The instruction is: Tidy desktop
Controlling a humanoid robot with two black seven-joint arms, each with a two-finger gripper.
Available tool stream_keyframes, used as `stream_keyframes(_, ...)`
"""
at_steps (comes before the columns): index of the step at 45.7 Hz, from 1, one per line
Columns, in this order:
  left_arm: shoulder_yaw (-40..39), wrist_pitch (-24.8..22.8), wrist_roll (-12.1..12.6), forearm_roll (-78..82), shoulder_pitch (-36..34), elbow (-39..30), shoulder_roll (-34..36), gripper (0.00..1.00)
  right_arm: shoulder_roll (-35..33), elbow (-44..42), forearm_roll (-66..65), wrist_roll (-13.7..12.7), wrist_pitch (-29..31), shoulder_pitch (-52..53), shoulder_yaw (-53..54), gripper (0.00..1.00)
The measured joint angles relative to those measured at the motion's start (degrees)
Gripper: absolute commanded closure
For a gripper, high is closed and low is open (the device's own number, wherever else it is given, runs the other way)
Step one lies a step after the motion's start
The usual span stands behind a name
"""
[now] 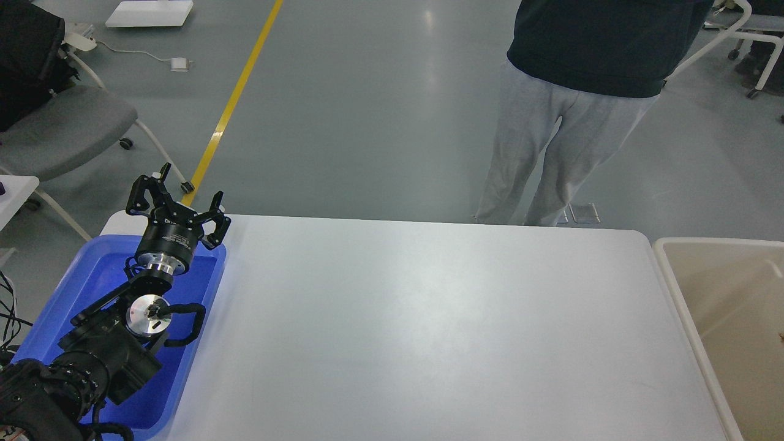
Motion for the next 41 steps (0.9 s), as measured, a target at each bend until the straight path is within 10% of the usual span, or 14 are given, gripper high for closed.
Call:
stream_keyframes(19,0.03,0.00,-0.07,0.00,0.00,-0.02,0.04,0.00,2.97,-3.61,0.33,-0.58,-0.50,-1.04,1.32,1.00)
stream_keyframes(26,0.02,0.06,-0.04,0.00,0.00,-0.02,0.04,0.00,3.26,-4.50,0.33,-0.59,-0.83,-1.06,1.42,0.11)
stream_keyframes(41,0.00,0.08,-0.01,0.00,0.00,0.01,0.04,0.00,6.84,-11.78,-0.17,-0.37,-2.05,-0.77,1.20,0.02)
